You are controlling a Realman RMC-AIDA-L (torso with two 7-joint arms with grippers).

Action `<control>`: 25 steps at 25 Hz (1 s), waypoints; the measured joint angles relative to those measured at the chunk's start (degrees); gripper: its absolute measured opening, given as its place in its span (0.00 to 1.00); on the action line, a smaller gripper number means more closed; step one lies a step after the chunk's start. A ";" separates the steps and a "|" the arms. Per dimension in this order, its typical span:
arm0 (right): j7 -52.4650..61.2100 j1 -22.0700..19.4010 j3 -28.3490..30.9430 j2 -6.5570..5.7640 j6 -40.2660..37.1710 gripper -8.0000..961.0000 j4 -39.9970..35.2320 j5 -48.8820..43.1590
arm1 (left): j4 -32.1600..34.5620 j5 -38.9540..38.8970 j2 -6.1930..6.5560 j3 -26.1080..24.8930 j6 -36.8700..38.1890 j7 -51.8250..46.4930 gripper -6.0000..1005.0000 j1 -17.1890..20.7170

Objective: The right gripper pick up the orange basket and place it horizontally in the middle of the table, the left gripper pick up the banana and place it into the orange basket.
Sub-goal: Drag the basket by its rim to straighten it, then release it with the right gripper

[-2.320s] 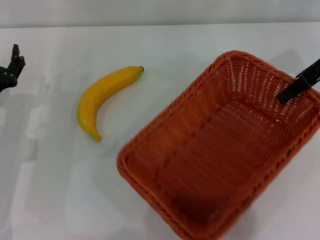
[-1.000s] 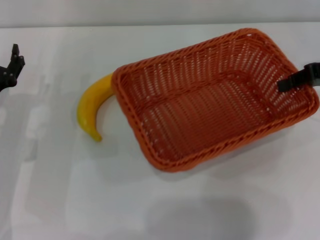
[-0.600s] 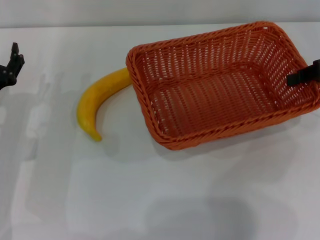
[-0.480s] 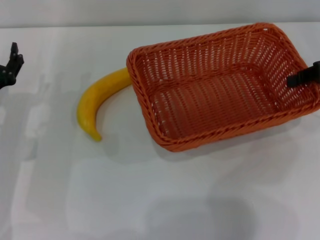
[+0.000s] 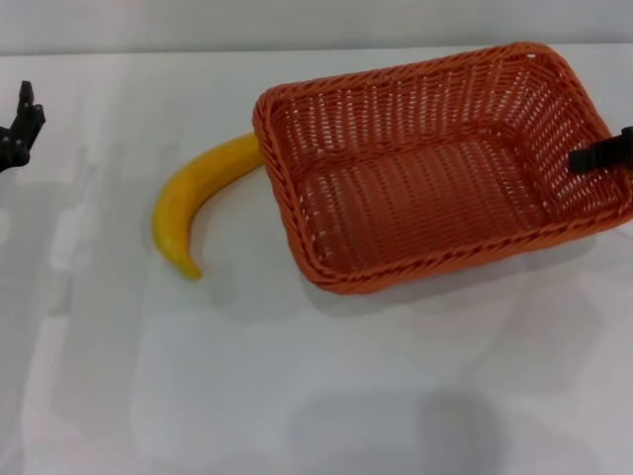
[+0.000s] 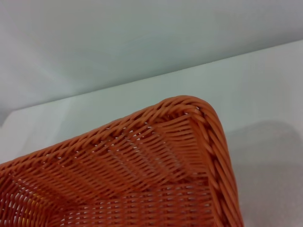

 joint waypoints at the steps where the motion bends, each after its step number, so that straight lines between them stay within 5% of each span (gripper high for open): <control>1: 0.01 -0.14 0.07 0.10 0.00 0.22 -0.13 0.27 | 0.00 0.00 0.01 0.00 0.00 0.00 0.86 0.00; 16: 0.78 -3.85 -0.62 3.67 -0.41 0.24 -6.26 1.09 | -0.01 0.00 0.02 0.00 -0.09 0.00 0.86 0.00; 25: 0.67 -4.79 -0.68 4.36 -0.38 0.25 -6.60 1.68 | -0.18 0.00 0.03 -0.04 -0.09 0.00 0.86 -0.06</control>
